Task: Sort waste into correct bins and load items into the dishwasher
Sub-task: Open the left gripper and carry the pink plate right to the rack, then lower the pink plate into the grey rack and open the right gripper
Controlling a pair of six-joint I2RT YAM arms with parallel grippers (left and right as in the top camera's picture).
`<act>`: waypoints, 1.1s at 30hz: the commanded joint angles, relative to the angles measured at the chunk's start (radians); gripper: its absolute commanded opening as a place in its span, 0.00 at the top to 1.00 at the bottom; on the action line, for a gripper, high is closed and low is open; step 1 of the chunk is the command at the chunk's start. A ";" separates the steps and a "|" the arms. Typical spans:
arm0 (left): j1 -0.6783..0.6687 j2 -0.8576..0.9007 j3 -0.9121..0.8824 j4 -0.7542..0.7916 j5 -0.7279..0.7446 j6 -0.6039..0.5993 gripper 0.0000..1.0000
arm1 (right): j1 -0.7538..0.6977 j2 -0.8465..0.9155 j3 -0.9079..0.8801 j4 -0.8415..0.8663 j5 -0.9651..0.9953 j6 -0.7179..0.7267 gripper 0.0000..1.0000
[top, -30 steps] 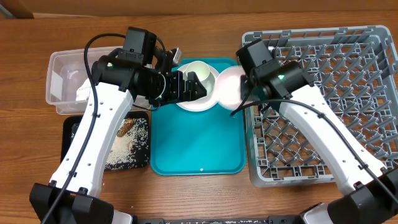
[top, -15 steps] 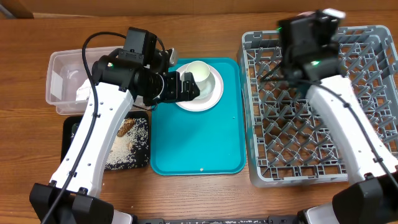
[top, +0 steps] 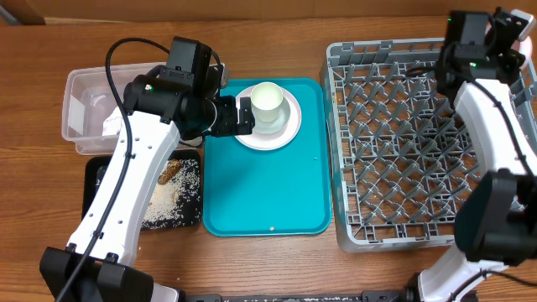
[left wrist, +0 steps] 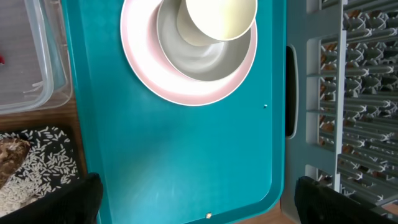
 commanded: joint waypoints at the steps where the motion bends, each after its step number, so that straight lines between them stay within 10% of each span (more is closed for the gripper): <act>1: 0.000 -0.021 0.015 -0.002 -0.018 0.018 0.00 | -0.057 0.039 0.020 0.041 0.052 -0.137 0.96; 33: 0.000 -0.021 0.015 -0.002 -0.018 0.018 0.00 | -0.045 0.096 0.020 -0.210 -0.108 -0.199 0.96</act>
